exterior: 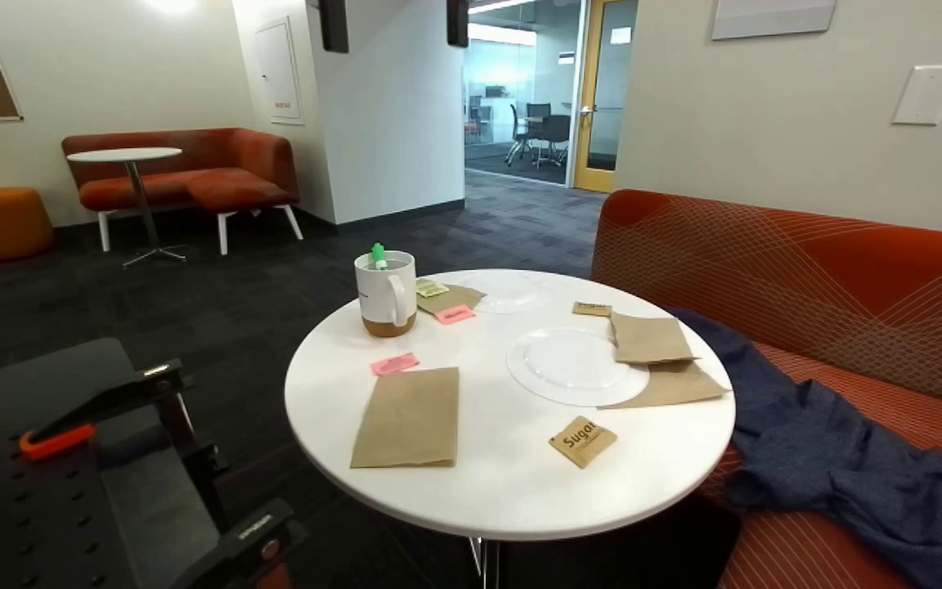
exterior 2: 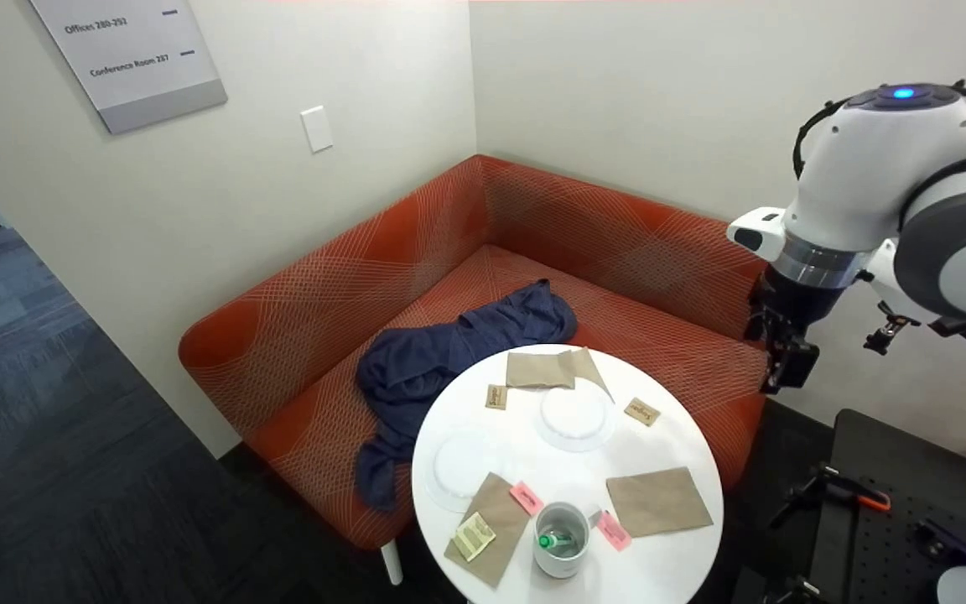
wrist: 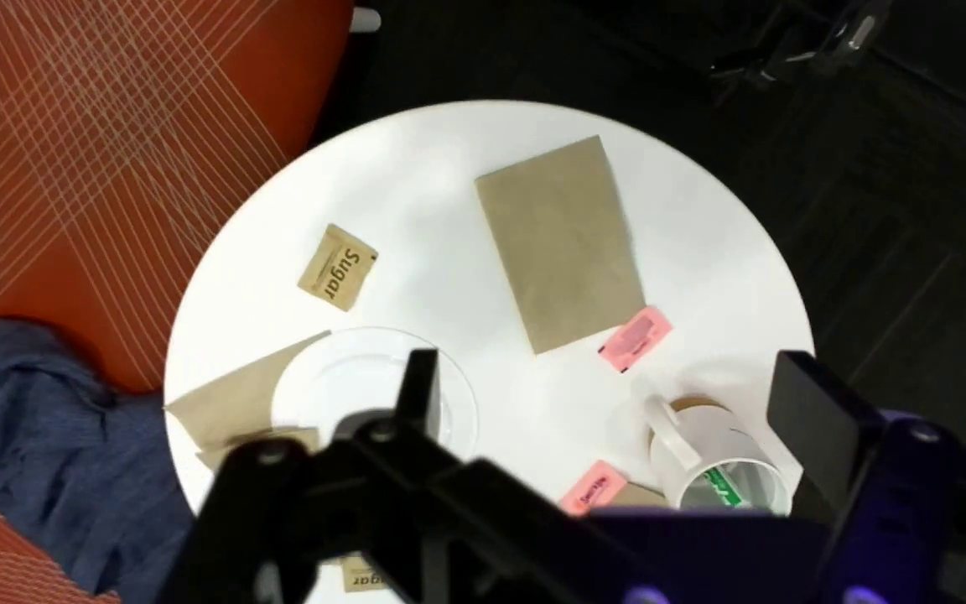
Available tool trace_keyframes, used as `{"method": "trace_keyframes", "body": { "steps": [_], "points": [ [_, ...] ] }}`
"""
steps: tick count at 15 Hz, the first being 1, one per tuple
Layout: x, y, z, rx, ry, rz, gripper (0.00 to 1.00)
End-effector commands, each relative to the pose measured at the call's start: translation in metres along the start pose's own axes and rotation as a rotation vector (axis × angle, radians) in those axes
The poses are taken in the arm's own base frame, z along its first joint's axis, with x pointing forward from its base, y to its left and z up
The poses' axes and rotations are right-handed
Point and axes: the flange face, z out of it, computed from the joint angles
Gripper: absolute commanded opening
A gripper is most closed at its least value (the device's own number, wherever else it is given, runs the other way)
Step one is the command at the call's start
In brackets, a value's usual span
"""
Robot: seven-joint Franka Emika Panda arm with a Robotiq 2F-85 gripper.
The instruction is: Put the marker on the table
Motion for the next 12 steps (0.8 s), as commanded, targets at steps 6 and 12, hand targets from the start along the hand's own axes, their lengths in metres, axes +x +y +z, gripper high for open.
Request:
{"method": "trace_keyframes", "body": {
  "steps": [6, 12],
  "points": [
    [0.057, -0.069, 0.028, -0.008, 0.098, -0.126, 1.0],
    [0.097, -0.11, 0.047, -0.022, 0.207, -0.256, 1.0]
  ]
}}
